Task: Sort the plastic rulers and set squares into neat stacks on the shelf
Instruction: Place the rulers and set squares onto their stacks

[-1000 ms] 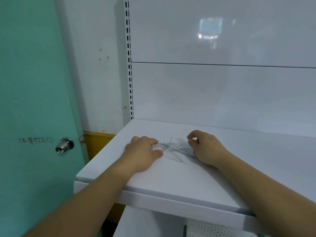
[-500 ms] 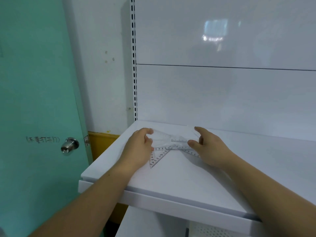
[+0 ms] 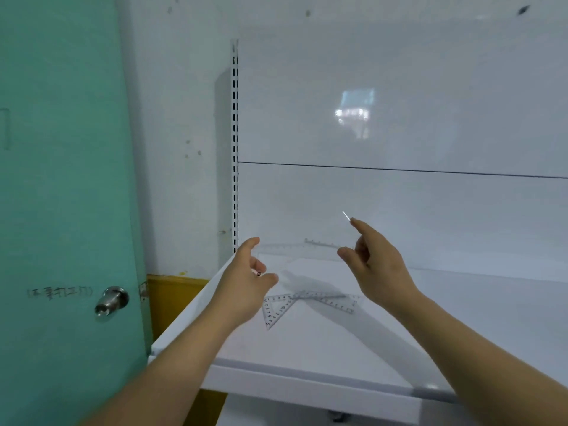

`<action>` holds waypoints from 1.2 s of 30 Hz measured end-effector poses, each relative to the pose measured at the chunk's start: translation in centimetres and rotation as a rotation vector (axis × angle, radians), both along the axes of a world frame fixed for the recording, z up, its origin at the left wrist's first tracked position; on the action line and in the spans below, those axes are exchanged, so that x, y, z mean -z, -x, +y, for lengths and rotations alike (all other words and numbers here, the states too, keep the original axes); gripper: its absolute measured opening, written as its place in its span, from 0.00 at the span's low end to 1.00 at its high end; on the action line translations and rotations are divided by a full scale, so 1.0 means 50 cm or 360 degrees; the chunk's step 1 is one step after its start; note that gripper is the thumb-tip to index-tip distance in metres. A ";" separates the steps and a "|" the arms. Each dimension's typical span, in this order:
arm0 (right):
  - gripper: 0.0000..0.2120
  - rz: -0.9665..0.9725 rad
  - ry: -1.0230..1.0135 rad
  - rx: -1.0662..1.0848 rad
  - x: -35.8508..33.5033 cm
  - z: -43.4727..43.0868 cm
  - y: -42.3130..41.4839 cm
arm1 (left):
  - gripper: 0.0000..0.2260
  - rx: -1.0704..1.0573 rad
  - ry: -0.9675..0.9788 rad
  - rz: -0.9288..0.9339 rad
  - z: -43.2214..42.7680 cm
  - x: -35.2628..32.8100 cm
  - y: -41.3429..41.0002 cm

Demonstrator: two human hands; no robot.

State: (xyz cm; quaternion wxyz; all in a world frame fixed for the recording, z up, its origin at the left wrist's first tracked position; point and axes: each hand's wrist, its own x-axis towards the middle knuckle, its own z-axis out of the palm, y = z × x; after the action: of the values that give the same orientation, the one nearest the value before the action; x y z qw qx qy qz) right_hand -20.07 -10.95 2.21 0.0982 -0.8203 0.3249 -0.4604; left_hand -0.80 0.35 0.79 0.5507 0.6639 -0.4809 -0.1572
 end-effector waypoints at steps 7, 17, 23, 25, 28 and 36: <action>0.27 -0.0095 0.0074 0.0246 0.022 0.061 0.119 | 0.30 0.0163 0.0078 -0.0322 0.011 -0.017 0.072; 0.27 -0.0120 -0.0069 0.0681 0.073 0.127 0.455 | 0.30 0.0766 -0.0074 -0.0640 -0.044 0.001 0.389; 0.27 -0.0058 -0.0174 0.0942 0.088 0.174 0.756 | 0.30 0.1023 -0.0092 -0.0706 -0.083 0.008 0.698; 0.27 -0.0061 -0.0216 0.1003 0.089 0.188 0.857 | 0.30 0.1068 -0.0105 -0.0706 -0.091 0.014 0.805; 0.27 -0.0045 -0.0279 0.1047 0.087 0.201 0.994 | 0.31 0.1102 -0.0119 -0.0760 -0.104 0.024 0.946; 0.26 0.0062 -0.0412 0.1045 0.081 0.147 1.210 | 0.32 0.0898 -0.0380 -0.0856 -0.181 0.038 1.103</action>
State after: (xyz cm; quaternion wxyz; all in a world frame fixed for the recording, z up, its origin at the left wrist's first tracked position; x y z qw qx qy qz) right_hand -80.58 -3.59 -1.85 0.0420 -0.6614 0.6289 -0.4066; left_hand -55.95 -8.71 -1.09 0.2596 0.5826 -0.7494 -0.1776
